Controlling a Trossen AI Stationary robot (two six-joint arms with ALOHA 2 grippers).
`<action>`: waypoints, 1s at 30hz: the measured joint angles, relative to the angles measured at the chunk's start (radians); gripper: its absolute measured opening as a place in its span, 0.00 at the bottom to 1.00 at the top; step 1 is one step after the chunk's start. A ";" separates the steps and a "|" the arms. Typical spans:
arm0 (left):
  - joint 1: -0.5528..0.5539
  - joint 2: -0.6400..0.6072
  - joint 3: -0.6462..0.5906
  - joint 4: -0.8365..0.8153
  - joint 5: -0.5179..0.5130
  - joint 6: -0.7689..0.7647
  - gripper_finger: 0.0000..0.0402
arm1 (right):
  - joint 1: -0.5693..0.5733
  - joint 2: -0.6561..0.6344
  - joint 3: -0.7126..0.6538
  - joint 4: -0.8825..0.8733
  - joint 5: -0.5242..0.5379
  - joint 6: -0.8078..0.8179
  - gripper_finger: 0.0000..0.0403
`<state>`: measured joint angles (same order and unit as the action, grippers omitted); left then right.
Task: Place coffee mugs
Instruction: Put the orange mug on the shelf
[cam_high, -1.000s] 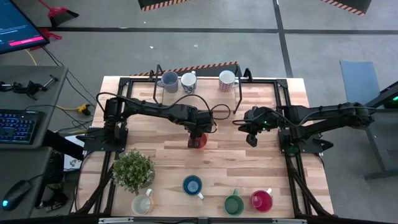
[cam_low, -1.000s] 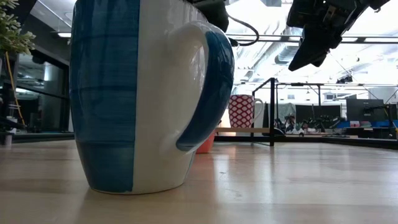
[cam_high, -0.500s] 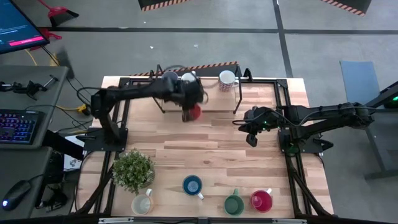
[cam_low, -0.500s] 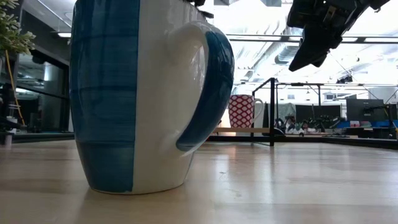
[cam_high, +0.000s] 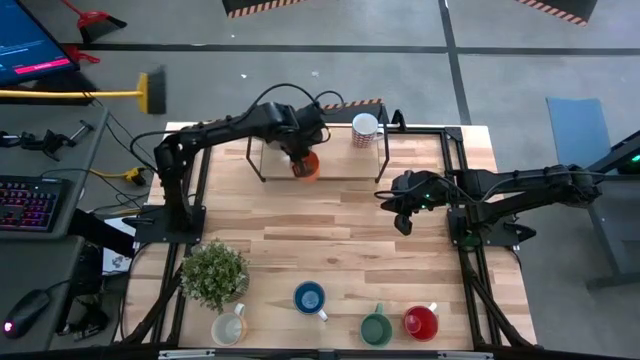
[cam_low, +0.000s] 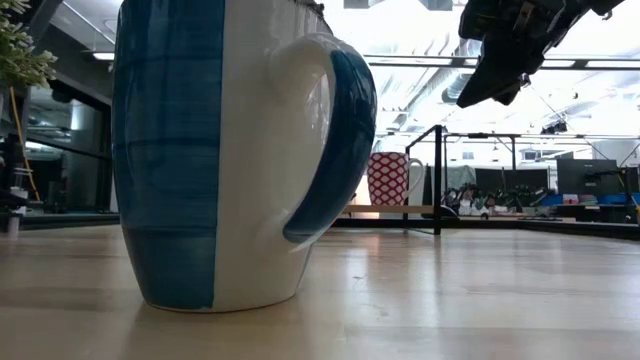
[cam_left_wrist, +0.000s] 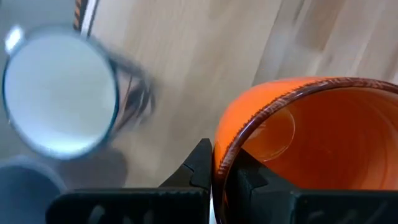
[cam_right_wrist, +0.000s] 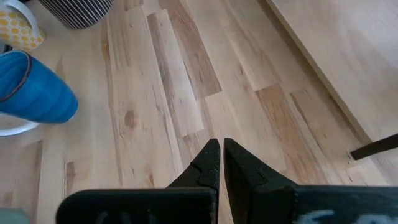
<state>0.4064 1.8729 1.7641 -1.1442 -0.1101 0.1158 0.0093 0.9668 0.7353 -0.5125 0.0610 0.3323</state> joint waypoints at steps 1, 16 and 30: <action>0.002 0.000 0.000 -0.026 -0.007 0.000 0.02 | 0.000 0.000 0.000 -0.003 0.000 0.003 0.01; 0.080 0.000 -0.057 -0.101 -0.050 0.072 0.02 | 0.000 0.000 0.000 0.001 -0.001 0.047 0.01; 0.140 -0.003 -0.133 -0.064 -0.049 0.123 0.01 | 0.000 0.000 0.000 0.001 -0.005 0.060 0.01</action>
<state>0.5465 1.8698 1.6314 -1.2083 -0.1589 0.2386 0.0093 0.9666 0.7353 -0.5117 0.0557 0.3927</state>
